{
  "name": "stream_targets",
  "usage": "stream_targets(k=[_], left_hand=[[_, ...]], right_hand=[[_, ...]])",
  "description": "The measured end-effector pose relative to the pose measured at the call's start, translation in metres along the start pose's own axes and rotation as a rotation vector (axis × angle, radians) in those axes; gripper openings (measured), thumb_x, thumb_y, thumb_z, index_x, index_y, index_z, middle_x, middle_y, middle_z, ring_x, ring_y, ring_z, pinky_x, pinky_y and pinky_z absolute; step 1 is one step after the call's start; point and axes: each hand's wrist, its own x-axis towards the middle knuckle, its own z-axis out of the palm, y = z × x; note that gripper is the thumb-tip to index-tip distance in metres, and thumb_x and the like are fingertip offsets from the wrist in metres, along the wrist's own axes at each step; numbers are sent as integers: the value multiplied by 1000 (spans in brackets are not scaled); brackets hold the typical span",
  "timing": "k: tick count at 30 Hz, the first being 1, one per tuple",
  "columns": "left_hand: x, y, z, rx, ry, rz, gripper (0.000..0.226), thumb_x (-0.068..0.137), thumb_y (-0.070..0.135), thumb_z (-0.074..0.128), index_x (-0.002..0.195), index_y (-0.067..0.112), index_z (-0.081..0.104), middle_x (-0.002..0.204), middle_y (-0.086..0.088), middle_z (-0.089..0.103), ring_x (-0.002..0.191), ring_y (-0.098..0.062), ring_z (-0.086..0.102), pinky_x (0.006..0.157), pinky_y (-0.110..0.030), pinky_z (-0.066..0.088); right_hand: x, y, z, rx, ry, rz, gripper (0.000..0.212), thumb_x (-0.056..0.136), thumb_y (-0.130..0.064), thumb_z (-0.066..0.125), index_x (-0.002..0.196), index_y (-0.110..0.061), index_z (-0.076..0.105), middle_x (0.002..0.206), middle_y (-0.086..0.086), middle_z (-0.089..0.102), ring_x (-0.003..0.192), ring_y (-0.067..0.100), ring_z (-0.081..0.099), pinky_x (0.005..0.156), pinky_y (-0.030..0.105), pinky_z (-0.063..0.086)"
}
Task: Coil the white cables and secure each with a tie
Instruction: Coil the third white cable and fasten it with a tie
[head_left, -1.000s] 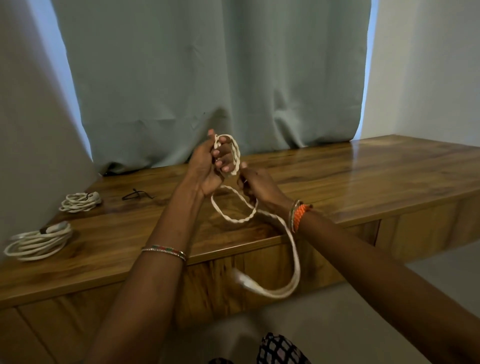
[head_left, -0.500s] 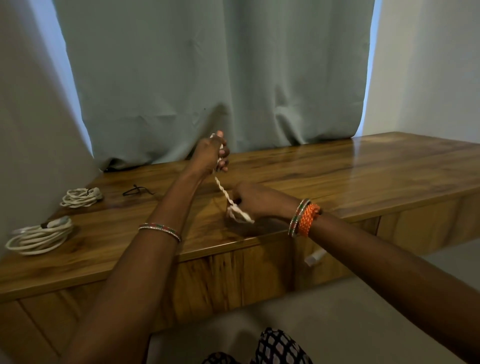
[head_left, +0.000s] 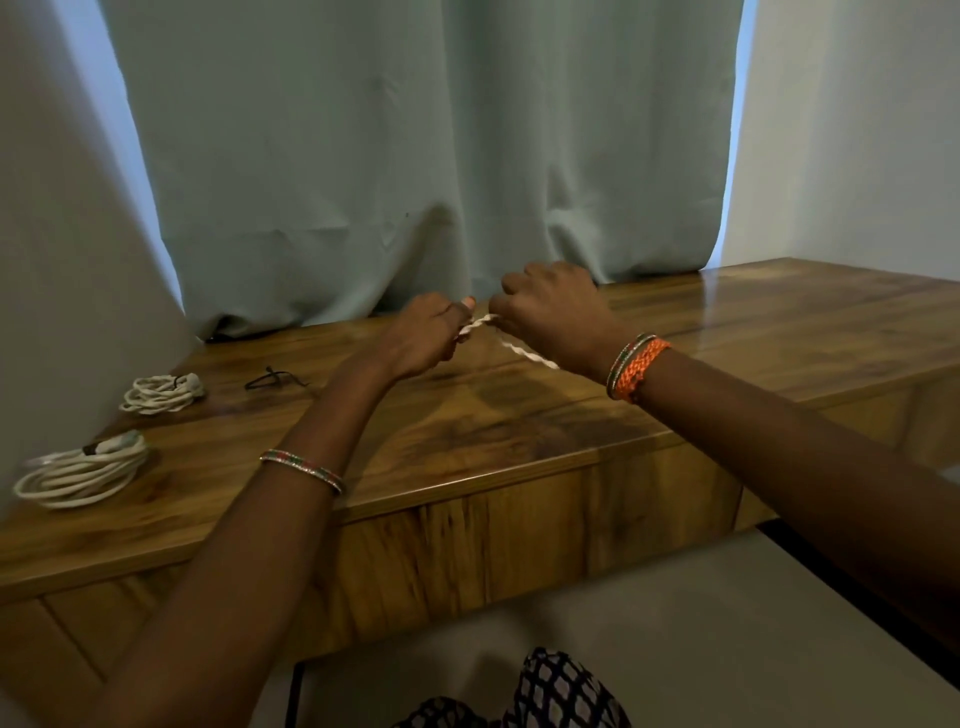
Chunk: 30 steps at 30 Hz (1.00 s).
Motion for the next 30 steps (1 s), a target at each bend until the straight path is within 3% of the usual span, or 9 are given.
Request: stream_targets(k=[3,6,9,13,17,22,25,30], left_hand=[[-10,13,1,-233,-193,-47,51,101,40,30,65,9,49,40,4,35,32,-9,25,42,-19,20],[-19,13,1,-349,-315,-18,48,98,44,36,62,13,45,40,6,28,36,-10,17,44,-18,15],[-23,6,0,-520,-304,-16,41,93,27,50,54,16,47,37,7,29,31,-6,19,41,-13,16],[-23,6,-2,-977,-301,-34,36,87,26,41,52,18,41,31,10,24,24,-1,16,38,-7,13],[-21,12,4,-1245,-209,-63,53,94,28,28,45,23,44,28,12,23,21,-1,17,37,-8,9],[-22,23,5,-1466,-184,-8,51,94,31,28,47,20,46,27,10,24,30,-9,4,32,-10,8],[-21,26,4,-1467,-172,-18,54,98,32,25,49,20,46,28,10,27,22,-4,13,31,-10,9],[-11,27,0,-1566,-44,-56,42,101,34,24,65,19,36,31,8,27,23,-4,23,28,-14,15]], right_hand=[[-6,15,18,91,-54,124,25,90,-31,56,110,-18,62,98,8,66,83,33,65,58,32,36],[-5,24,31,129,-65,242,24,91,-28,54,113,-28,64,102,5,67,91,32,65,63,32,37],[-7,32,40,202,-92,422,24,90,-19,53,105,-30,69,101,6,69,94,33,64,68,33,42],[-6,42,46,292,-25,666,18,90,-31,58,102,-24,70,96,11,69,92,35,63,67,33,40],[3,45,53,460,43,788,19,90,-33,59,99,-19,69,95,14,68,91,36,62,70,38,48],[-2,33,58,247,77,553,37,97,-45,41,107,-10,46,84,16,66,73,40,63,58,38,42],[-16,23,63,251,95,396,31,93,-39,45,103,-10,42,78,15,64,59,38,61,51,36,43],[-31,-12,59,341,-45,226,35,97,-38,39,112,-7,44,104,16,60,76,42,62,58,38,39]])
